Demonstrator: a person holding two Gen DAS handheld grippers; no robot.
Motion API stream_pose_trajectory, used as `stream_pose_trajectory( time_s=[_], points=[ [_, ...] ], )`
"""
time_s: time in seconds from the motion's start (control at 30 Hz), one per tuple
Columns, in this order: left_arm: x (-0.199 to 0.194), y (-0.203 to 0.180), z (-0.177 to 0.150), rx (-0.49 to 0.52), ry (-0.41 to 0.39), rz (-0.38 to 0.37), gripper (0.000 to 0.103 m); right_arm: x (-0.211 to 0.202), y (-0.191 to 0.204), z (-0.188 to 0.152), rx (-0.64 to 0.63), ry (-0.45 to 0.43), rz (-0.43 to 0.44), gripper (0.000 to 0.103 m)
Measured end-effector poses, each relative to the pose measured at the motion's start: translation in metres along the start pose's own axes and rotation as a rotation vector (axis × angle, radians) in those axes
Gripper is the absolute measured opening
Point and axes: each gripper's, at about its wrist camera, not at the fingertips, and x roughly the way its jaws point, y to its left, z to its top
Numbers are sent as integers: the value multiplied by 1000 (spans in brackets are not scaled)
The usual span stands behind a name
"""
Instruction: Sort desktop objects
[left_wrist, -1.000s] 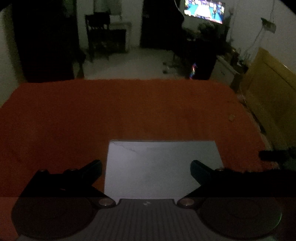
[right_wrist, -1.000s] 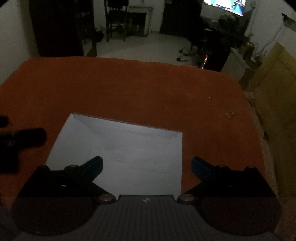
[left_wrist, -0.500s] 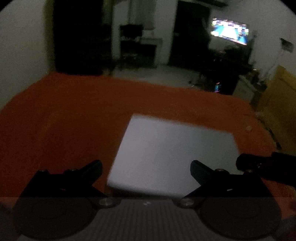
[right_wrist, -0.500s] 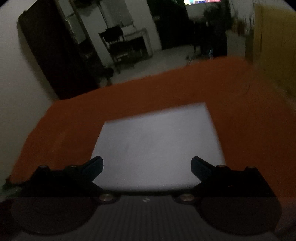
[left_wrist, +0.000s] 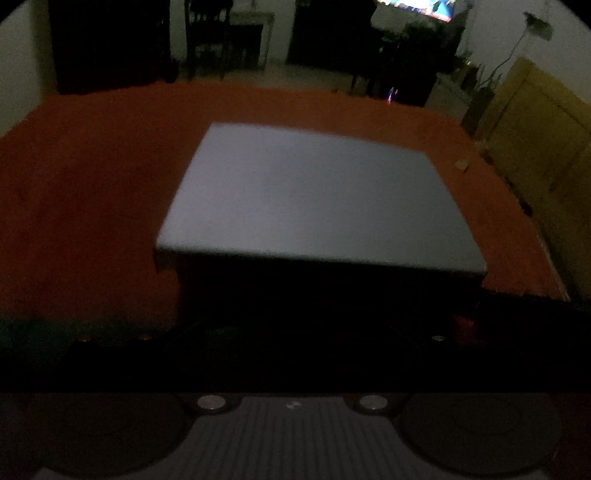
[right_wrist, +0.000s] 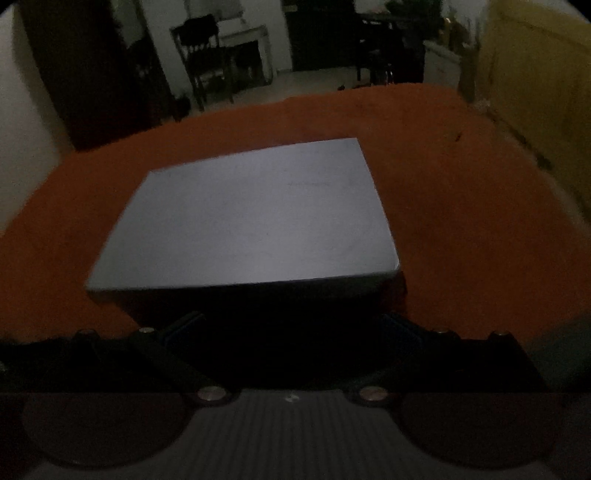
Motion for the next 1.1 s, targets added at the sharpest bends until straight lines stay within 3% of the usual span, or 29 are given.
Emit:
stream_pose_trajectory(
  time_s=[0.13, 0.37, 1.1],
  points=[
    [-8, 8, -2, -17, -25, 40, 102, -4, -1, 0, -5, -31, -7, 103],
    [0, 21, 2, -104, 18, -6, 102, 4, 8, -8, -48, -32, -12, 103],
    [9, 13, -4, -37, 31, 10, 102, 14, 5, -10, -60, -16, -35, 103]
  ],
)
